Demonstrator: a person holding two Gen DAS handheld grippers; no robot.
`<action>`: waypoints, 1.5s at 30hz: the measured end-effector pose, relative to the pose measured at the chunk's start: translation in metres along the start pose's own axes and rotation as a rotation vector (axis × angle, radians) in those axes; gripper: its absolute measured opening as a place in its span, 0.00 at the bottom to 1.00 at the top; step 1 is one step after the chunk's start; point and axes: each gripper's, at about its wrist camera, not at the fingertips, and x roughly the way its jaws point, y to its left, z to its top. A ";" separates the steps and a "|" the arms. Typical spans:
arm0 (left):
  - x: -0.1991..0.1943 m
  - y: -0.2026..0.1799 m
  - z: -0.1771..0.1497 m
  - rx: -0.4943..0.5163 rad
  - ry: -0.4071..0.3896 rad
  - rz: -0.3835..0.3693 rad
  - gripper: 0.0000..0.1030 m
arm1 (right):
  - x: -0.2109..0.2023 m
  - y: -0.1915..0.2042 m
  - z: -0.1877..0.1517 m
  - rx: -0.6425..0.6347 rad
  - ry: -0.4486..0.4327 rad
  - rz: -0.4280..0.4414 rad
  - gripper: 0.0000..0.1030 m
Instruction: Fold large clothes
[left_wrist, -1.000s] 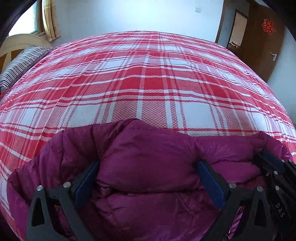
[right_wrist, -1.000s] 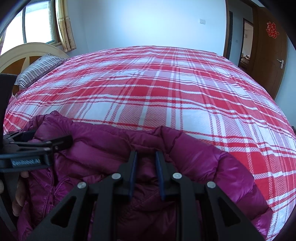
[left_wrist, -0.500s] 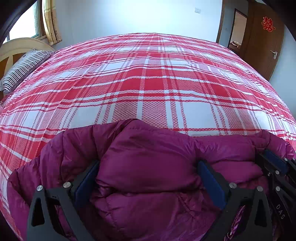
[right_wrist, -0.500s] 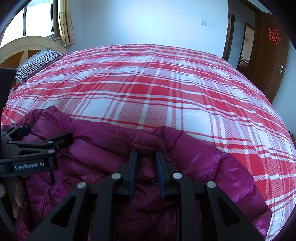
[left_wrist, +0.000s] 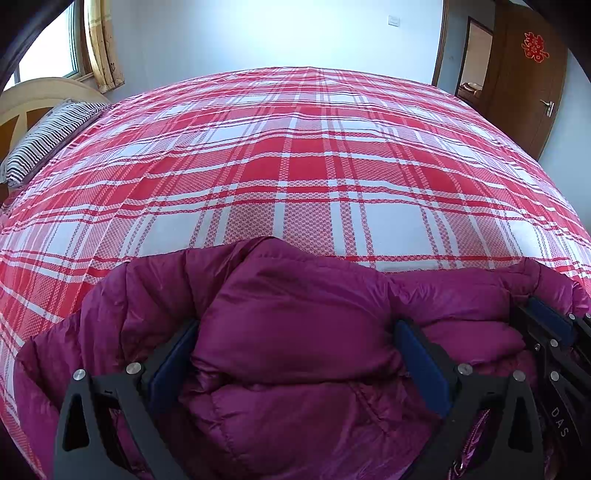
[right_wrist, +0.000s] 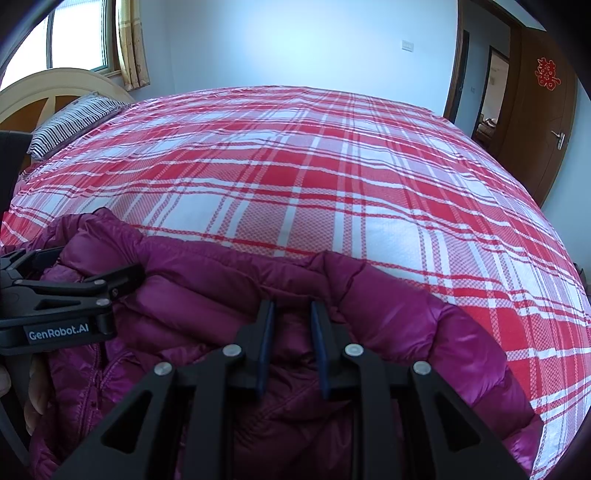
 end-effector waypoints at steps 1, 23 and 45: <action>0.000 0.000 0.000 0.000 0.000 0.001 0.99 | 0.000 0.000 0.000 0.000 0.000 0.000 0.24; 0.000 0.000 0.000 0.001 -0.001 0.002 0.99 | 0.002 0.001 0.000 0.000 0.003 -0.003 0.24; 0.002 -0.003 0.008 0.023 0.042 0.017 1.00 | 0.006 0.008 0.003 -0.055 0.031 -0.061 0.24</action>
